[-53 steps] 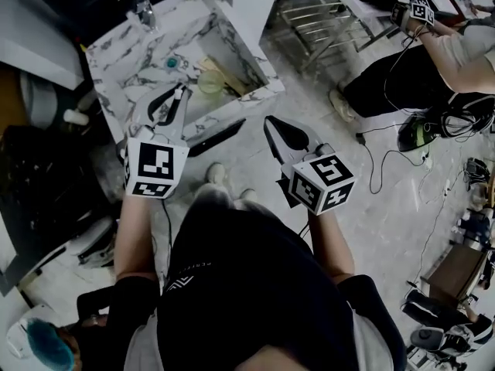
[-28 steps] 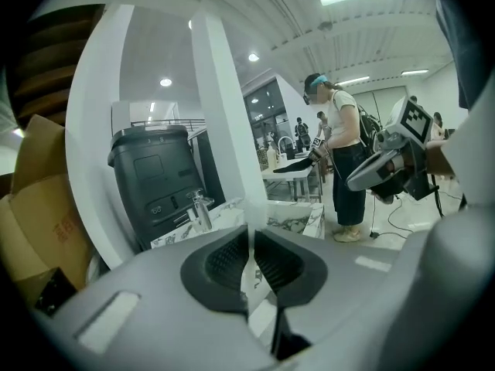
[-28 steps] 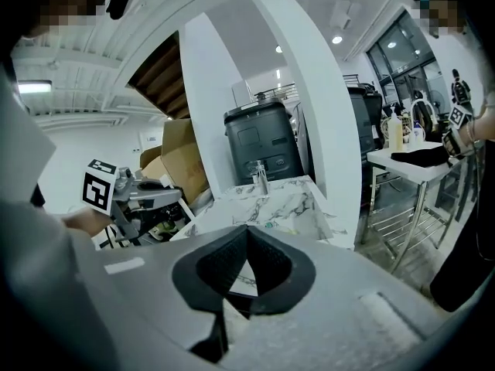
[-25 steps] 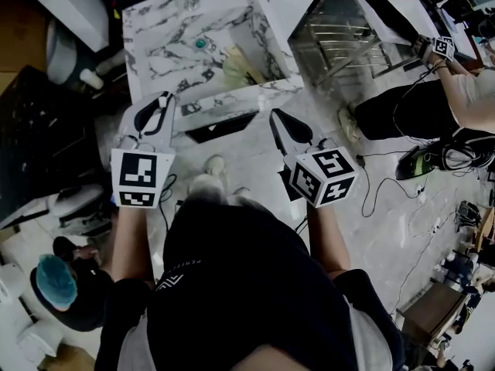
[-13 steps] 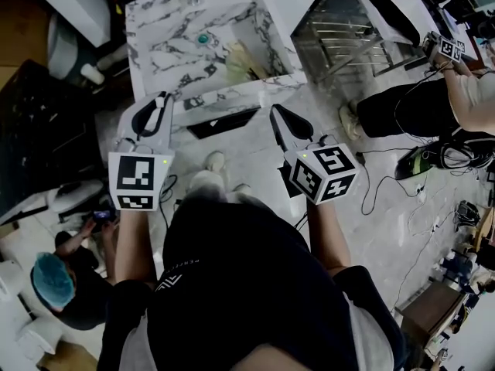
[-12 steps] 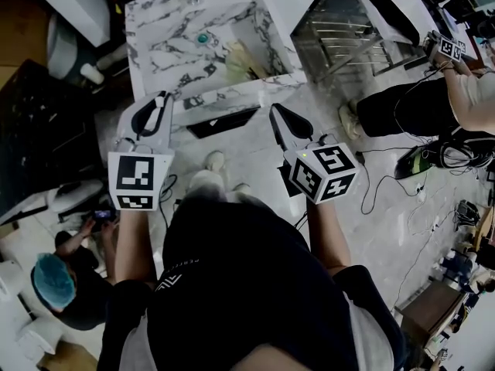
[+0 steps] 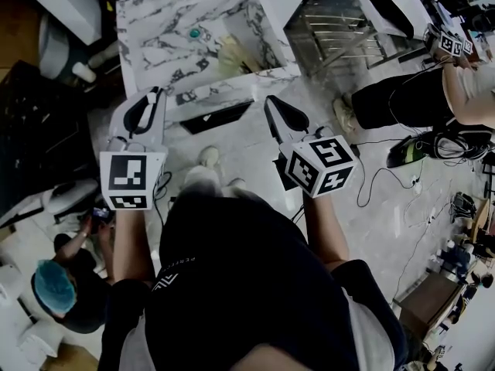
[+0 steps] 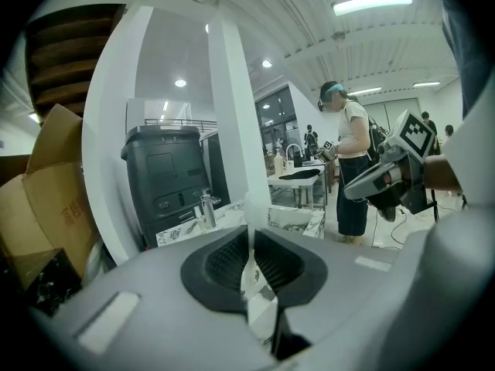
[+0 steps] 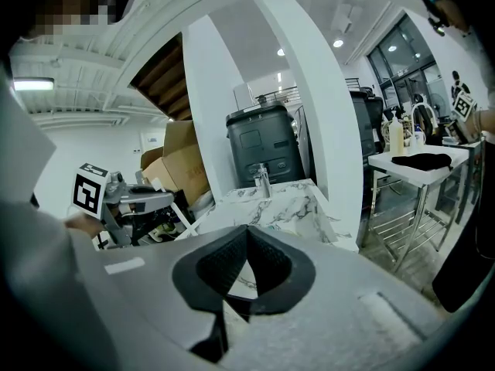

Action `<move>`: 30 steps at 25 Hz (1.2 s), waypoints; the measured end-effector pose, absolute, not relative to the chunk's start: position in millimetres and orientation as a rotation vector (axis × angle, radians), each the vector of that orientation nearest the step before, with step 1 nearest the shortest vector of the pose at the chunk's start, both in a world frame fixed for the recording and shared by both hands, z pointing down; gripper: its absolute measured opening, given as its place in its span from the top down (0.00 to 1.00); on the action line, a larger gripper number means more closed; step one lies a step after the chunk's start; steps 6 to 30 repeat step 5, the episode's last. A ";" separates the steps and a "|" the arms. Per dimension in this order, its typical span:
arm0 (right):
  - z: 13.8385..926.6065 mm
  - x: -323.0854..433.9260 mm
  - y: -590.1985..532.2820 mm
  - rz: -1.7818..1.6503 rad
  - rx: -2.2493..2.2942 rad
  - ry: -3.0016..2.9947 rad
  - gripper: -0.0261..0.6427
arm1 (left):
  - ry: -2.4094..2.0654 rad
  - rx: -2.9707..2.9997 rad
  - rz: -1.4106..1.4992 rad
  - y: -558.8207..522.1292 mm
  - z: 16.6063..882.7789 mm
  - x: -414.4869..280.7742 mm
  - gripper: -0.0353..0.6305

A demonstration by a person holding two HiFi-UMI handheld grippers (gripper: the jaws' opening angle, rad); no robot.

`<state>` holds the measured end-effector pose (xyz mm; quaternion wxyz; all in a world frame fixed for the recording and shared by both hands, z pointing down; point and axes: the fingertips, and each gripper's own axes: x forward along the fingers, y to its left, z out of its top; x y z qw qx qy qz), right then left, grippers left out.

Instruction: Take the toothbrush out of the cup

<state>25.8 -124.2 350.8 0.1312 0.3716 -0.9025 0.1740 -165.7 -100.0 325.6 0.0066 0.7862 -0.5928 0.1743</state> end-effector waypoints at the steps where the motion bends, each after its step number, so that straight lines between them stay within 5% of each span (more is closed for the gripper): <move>1: 350.6 25.9 -124.5 0.505 1.079 -2.621 0.96 | -1.854 2.461 0.539 -100.5 325.0 -165.3 0.88; 30: 351.5 27.9 -125.6 0.505 1.082 -2.620 0.96 | -1.849 2.468 0.518 -102.1 323.0 -162.5 0.88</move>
